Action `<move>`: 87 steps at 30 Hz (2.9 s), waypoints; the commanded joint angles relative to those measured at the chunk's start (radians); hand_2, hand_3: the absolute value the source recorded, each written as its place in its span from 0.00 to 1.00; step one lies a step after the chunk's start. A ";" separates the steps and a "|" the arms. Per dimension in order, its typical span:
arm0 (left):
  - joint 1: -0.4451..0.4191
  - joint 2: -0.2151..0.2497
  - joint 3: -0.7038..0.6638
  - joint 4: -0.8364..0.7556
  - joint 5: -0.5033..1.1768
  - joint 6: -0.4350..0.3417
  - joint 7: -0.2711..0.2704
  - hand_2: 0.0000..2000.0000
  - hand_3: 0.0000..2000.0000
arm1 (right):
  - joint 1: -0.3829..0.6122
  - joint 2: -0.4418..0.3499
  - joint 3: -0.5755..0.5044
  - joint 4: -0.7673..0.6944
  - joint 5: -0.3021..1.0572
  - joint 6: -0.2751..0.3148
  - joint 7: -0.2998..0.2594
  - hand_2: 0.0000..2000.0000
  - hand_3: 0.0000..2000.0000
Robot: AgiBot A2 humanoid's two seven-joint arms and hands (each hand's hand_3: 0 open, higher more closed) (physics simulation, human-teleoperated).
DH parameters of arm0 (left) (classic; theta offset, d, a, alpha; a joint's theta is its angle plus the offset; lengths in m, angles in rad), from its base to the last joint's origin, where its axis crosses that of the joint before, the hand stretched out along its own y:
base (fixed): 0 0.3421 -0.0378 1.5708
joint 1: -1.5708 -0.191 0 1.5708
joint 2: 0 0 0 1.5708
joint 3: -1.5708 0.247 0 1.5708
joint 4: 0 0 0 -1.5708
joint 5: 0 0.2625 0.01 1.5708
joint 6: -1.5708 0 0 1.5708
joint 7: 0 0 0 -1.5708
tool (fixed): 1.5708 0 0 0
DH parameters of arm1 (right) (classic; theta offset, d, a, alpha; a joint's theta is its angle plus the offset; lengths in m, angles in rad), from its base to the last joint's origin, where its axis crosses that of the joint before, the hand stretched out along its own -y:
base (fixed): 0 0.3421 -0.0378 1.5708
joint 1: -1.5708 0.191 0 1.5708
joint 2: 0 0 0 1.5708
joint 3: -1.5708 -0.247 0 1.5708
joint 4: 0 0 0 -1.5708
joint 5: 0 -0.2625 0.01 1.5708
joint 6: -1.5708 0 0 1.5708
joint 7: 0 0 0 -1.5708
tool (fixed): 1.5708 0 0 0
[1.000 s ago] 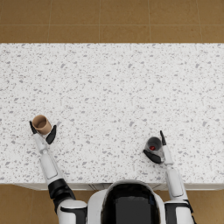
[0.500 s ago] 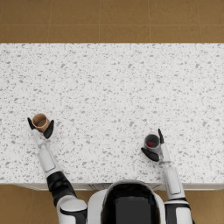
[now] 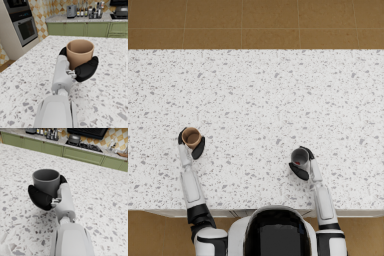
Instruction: Pick up two cups and pour the berry on the right into the cup on the left
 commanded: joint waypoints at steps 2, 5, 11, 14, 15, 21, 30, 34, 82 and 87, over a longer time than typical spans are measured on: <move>-0.039 0.008 0.138 -0.220 0.000 -0.001 0.000 1.00 0.64 | 0.106 -0.036 0.001 0.058 0.000 0.002 0.001 1.00 0.64; -0.050 0.013 0.198 -0.271 0.000 -0.002 0.000 1.00 0.64 | 0.169 -0.060 0.007 0.030 0.000 0.005 0.001 1.00 0.64; -0.020 0.032 0.306 -0.311 0.000 -0.003 0.000 1.00 0.64 | 0.283 -0.100 0.009 -0.015 0.000 0.007 -0.001 1.00 0.64; 0.008 0.046 0.342 -0.288 0.000 -0.003 0.000 1.00 0.64 | 0.358 -0.124 0.014 -0.061 0.000 0.005 -0.002 1.00 0.64; 0.021 0.053 0.355 -0.275 0.000 -0.003 0.000 1.00 0.64 | 0.383 -0.133 0.022 -0.089 0.000 0.005 -0.001 1.00 0.64; 0.045 0.073 0.401 -0.249 0.063 -0.004 0.000 1.00 0.64 | 0.459 -0.164 0.064 -0.142 0.062 0.011 0.000 1.00 0.64; 0.072 0.106 0.507 -0.236 0.228 -0.008 0.001 1.00 0.64 | 0.547 -0.203 0.092 -0.081 0.348 0.023 0.002 1.00 0.64; 0.083 0.119 0.514 -0.214 0.236 -0.010 0.001 1.00 0.64 | 0.579 -0.219 0.104 -0.058 0.476 0.025 0.003 1.00 0.64; 0.087 0.190 0.483 -0.131 0.239 -0.011 0.002 1.00 0.64 | 0.623 -0.199 0.311 0.052 1.990 0.010 0.007 1.00 0.64; 0.079 0.193 0.483 -0.120 0.239 -0.013 0.002 1.00 0.64 | 0.603 -0.197 0.316 0.048 2.024 0.010 0.006 1.00 0.64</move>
